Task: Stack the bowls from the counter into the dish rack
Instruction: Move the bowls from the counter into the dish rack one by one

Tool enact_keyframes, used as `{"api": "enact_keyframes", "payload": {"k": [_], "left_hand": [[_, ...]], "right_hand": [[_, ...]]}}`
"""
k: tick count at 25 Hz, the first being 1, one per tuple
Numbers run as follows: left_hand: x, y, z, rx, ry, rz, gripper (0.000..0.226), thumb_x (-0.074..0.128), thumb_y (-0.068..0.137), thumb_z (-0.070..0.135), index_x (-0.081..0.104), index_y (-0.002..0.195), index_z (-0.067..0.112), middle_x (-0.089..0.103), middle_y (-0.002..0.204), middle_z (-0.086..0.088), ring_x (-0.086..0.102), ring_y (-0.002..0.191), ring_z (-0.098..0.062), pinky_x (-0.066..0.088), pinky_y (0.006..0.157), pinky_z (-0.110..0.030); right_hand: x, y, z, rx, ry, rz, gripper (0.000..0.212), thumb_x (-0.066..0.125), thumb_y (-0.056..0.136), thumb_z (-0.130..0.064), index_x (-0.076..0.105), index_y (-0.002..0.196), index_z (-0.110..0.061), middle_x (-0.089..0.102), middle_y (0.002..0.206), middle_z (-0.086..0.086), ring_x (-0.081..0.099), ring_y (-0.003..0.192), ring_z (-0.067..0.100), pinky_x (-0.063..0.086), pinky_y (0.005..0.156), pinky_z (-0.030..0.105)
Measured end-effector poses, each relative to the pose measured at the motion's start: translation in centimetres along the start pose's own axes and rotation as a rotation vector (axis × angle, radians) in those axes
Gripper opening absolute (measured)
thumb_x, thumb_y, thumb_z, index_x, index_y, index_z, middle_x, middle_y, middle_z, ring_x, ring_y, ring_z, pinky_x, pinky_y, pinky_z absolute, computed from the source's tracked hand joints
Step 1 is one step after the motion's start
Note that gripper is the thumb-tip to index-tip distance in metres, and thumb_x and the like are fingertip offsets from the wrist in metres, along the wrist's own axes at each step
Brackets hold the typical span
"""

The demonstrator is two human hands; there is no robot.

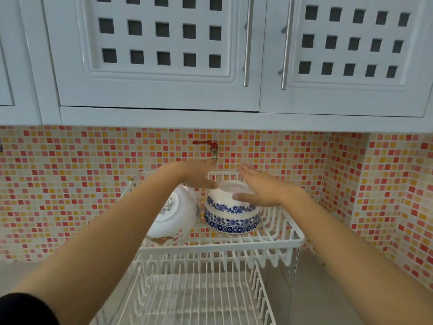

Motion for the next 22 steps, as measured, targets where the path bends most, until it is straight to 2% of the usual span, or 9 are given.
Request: {"api": "enact_keyframes", "payload": {"k": [3, 7, 11, 17, 20, 22], "left_hand": [[-2.4, -2.7, -4.0, -0.059, 0.006, 0.157, 0.062, 0.034, 0.100, 0.039, 0.014, 0.151, 0.010, 0.016, 0.160, -0.009, 0.020, 0.146, -0.027, 0.019, 0.120, -0.040], [-2.8, -8.7, -12.4, -0.239, -0.057, 0.267, 0.057, 0.028, 0.101, 0.036, 0.019, 0.150, 0.007, 0.021, 0.158, -0.012, 0.022, 0.146, -0.027, 0.019, 0.119, -0.039], [-0.1, -16.5, -23.3, -0.474, -0.073, 0.225, 0.057, 0.025, 0.102, 0.034, 0.021, 0.148, 0.001, 0.024, 0.156, -0.017, 0.025, 0.144, -0.029, 0.020, 0.117, -0.036], [5.4, -24.4, -38.2, -0.686, -0.084, 0.149, 0.056, 0.025, 0.101, 0.040, 0.028, 0.147, 0.008, 0.030, 0.155, -0.012, 0.029, 0.142, -0.030, 0.026, 0.116, -0.042], [9.7, -25.9, -43.3, -0.714, -0.136, 0.074, 0.056, 0.025, 0.101, 0.039, 0.028, 0.146, 0.006, 0.034, 0.152, -0.014, 0.034, 0.139, -0.032, 0.030, 0.112, -0.042], [12.9, -26.3, -45.7, -0.712, -0.172, 0.026, 0.057, 0.025, 0.101, 0.040, 0.028, 0.146, 0.005, 0.036, 0.151, -0.016, 0.036, 0.138, -0.033, 0.031, 0.111, -0.042]], "right_hand": [[-2.7, 0.8, -4.5, -0.032, 0.015, 0.122, 0.073, 0.020, 0.097, -0.054, -0.004, 0.150, -0.010, -0.009, 0.159, 0.006, -0.003, 0.147, 0.018, -0.001, 0.117, 0.032], [-3.9, 3.3, -14.7, -0.126, 0.183, 0.244, 0.068, 0.018, 0.099, -0.050, 0.000, 0.151, -0.010, -0.005, 0.160, 0.005, -0.003, 0.147, 0.016, 0.004, 0.121, 0.036], [-2.7, 7.5, -26.7, -0.232, 0.206, 0.237, 0.065, 0.018, 0.101, -0.044, 0.002, 0.151, -0.006, -0.003, 0.160, 0.009, -0.003, 0.148, 0.020, 0.001, 0.119, 0.036], [1.6, 14.7, -39.6, -0.188, 0.276, 0.158, 0.061, 0.020, 0.102, -0.035, 0.000, 0.150, -0.004, -0.005, 0.159, 0.013, -0.004, 0.148, 0.024, 0.004, 0.119, 0.037], [5.3, 18.4, -43.7, -0.139, 0.358, 0.111, 0.060, 0.024, 0.101, -0.032, 0.002, 0.150, -0.003, -0.002, 0.160, 0.013, 0.000, 0.147, 0.026, 0.012, 0.118, 0.039], [9.2, 20.8, -45.0, -0.086, 0.388, 0.056, 0.061, 0.027, 0.101, -0.034, 0.006, 0.150, -0.004, 0.003, 0.159, 0.012, 0.011, 0.146, 0.028, 0.022, 0.115, 0.042]]}}
Point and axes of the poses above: each hand's wrist, its own y-axis towards the middle knuckle, its own x-axis out of the palm, z = x × y, the point moved 10 cm from there along y, towards the middle knuckle
